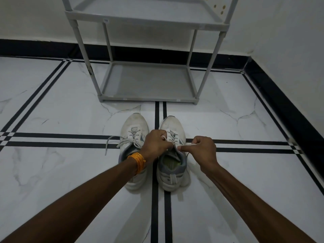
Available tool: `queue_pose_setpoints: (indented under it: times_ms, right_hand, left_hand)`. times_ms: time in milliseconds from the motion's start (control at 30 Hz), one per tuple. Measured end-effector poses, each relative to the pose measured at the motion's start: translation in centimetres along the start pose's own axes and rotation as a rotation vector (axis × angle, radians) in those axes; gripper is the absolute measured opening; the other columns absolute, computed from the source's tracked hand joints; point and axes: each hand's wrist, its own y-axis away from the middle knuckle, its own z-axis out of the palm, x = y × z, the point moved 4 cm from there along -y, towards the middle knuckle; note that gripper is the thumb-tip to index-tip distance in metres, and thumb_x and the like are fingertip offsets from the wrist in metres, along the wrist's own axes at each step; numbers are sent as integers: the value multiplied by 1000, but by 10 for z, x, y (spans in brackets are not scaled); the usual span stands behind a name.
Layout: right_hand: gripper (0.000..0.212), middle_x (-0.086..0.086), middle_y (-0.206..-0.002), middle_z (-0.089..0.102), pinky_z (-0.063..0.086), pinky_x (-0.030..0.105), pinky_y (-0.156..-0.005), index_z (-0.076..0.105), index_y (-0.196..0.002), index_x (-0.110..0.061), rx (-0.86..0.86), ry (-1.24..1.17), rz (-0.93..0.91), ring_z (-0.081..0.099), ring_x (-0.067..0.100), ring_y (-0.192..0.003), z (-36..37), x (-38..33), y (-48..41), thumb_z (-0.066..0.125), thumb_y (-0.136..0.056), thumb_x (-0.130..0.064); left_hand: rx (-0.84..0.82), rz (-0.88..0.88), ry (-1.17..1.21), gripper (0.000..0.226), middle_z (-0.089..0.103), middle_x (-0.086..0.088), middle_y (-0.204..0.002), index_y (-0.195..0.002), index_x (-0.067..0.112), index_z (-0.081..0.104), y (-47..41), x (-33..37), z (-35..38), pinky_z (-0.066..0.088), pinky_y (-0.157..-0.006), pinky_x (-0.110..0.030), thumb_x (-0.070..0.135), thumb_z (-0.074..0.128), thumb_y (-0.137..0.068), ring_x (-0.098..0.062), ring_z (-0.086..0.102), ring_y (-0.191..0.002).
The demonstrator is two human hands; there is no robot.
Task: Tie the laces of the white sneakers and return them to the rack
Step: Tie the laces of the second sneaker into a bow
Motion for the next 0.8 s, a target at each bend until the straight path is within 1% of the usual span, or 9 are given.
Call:
queue_pose_setpoints:
  times_ms: [100,167,267,333,400,500,600,667,800]
  right_hand:
    - [50,-4,-48,48,32,21,-45,44,-48,-16,3,38,-47,41,8,-45,-2,-2,0,93,-57,-22]
    - [48,-4,-47,47,33,24,-46,46,-49,-16,-3,73,-106,42,9,-45,-7,-4,-1,89,-64,-31]
    - [52,0,-48,45,35,28,-52,43,-51,-15,-11,151,-209,48,14,-48,-18,-22,-5,73,-81,-44]
    - [49,3,-50,43,36,29,-54,40,-52,-14,-29,199,-277,44,15,-48,-25,-41,-7,67,-85,-38]
    - [44,3,-50,45,38,28,-54,41,-52,-13,-24,224,-313,44,15,-46,-34,-55,-11,71,-82,-26]
    - [43,0,-46,41,38,28,-55,38,-48,-15,66,265,-340,41,16,-46,-46,-63,-17,68,-79,-15]
    - [33,3,-47,38,33,28,-53,41,-51,-9,128,303,-316,35,17,-48,-51,-55,-21,60,-78,-7]
    - [28,5,-49,40,32,28,-52,44,-54,-6,149,319,-310,36,17,-48,-51,-50,-21,58,-78,-5]
    - [27,4,-48,39,27,27,-47,43,-53,-7,174,345,-319,33,16,-46,-47,-48,-19,55,-77,-3]
  left_hand:
    - [40,37,-95,36,49,-2,-57,-56,15,40,1,2,-4,38,-53,-25,12,74,-68,-16,47,-58]
    - [49,158,-281,37,52,2,-60,-58,21,40,6,10,-10,37,-52,-26,20,72,-75,-18,53,-62]
    - [41,340,-629,25,66,-4,-76,-75,22,48,15,27,-19,45,-69,-34,38,63,-87,-24,60,-74]
    - [72,411,-801,27,67,-3,-76,-78,21,55,17,38,-24,42,-84,-38,45,56,-91,-22,59,-73]
    - [73,413,-777,35,61,-2,-65,-69,17,57,15,44,-29,45,-81,-36,45,58,-90,-20,58,-65]
    - [35,262,-500,38,57,0,-56,-62,10,61,9,41,-41,42,-57,-27,39,68,-85,-15,55,-57]
    - [21,230,-364,30,67,-3,-64,-70,9,70,7,43,-54,49,-63,-29,36,72,-83,-17,62,-63]
    - [44,283,-465,26,67,-1,-69,-76,13,73,8,48,-60,52,-68,-30,39,72,-81,-18,63,-67]
    - [227,423,-975,32,59,1,-69,-76,20,68,11,67,-67,48,-69,-29,51,65,-82,-18,56,-68]
